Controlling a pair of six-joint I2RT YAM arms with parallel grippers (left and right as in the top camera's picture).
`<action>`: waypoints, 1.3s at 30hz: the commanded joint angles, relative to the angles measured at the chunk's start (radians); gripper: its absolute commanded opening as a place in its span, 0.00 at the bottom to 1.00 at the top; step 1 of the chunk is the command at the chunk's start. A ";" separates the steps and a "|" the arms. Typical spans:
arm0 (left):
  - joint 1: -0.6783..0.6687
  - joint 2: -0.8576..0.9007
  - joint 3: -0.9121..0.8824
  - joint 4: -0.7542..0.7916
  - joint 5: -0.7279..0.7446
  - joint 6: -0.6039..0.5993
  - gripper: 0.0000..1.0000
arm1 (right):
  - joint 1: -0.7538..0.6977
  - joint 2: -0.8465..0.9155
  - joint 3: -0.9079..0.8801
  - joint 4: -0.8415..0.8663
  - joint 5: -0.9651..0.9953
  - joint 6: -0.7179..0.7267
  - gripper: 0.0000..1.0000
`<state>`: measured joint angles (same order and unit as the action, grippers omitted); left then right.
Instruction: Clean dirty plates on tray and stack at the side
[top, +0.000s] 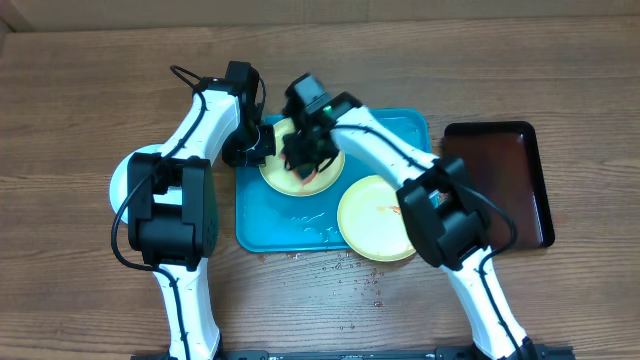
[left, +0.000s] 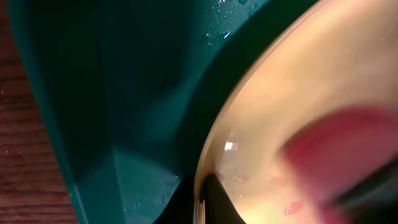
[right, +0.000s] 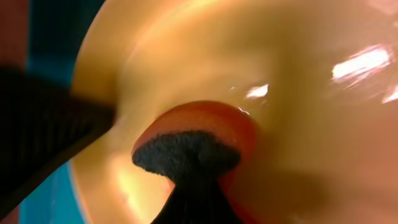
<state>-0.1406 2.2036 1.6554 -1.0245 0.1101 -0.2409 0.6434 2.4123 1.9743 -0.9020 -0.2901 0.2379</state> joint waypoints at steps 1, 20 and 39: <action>-0.013 0.065 -0.039 0.016 -0.031 -0.007 0.04 | 0.020 0.039 0.016 -0.074 -0.052 -0.003 0.04; -0.005 -0.177 -0.017 0.004 -0.114 0.013 0.04 | -0.139 -0.298 0.024 -0.135 0.259 0.103 0.04; -0.174 -0.510 -0.017 -0.163 -0.663 -0.085 0.04 | -0.320 -0.669 0.024 -0.246 0.259 0.104 0.04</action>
<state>-0.2512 1.7210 1.6321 -1.1679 -0.3023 -0.2481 0.3603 1.7538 1.9896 -1.1343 -0.0433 0.3367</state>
